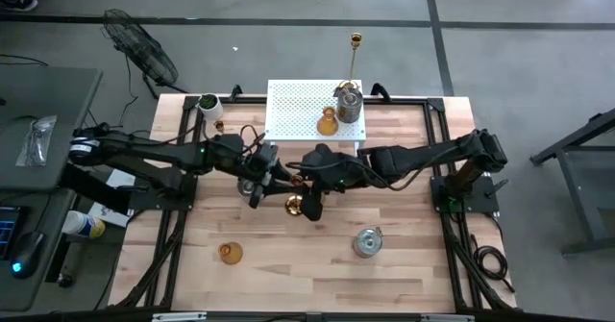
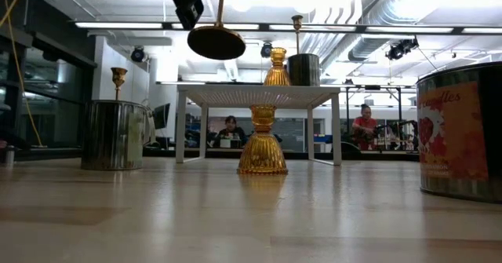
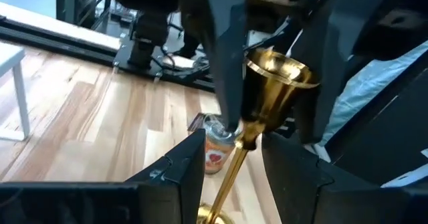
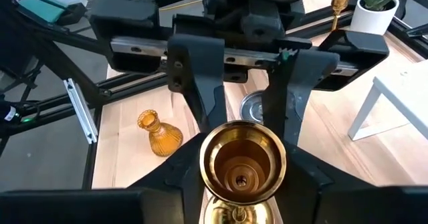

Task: Pick & Place candle stick holders
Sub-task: Put the bottom gold candle holder on the shelf

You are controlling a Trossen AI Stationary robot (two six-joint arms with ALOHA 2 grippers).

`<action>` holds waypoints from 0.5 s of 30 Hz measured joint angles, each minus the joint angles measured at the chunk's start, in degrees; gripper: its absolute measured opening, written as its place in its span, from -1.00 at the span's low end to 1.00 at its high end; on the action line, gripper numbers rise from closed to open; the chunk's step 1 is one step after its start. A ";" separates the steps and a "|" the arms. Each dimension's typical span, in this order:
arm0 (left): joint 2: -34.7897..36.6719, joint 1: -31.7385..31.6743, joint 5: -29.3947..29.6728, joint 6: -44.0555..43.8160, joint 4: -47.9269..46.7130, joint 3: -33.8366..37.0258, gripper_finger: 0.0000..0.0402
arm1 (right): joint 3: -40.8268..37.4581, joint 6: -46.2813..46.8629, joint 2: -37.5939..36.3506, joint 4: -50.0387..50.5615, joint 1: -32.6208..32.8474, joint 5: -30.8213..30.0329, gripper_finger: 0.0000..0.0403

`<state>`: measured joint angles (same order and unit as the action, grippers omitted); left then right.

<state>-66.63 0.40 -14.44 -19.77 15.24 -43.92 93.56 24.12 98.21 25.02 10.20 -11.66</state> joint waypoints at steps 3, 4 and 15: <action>0.00 0.03 1.53 -0.02 -0.15 0.00 -0.29 | 0.00 -0.02 0.00 0.00 -0.15 -0.04 -0.32; 0.00 0.02 1.86 -0.05 0.05 0.00 -0.29 | 0.00 -0.05 0.00 -0.01 -0.17 -0.21 -0.33; 0.00 0.02 1.92 -0.22 1.78 0.00 -0.29 | 0.00 -0.46 -0.04 -1.72 -0.46 -0.13 -0.32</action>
<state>-66.63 0.43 -12.53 -19.99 17.02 -43.92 93.56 23.66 98.17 23.30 9.73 -11.79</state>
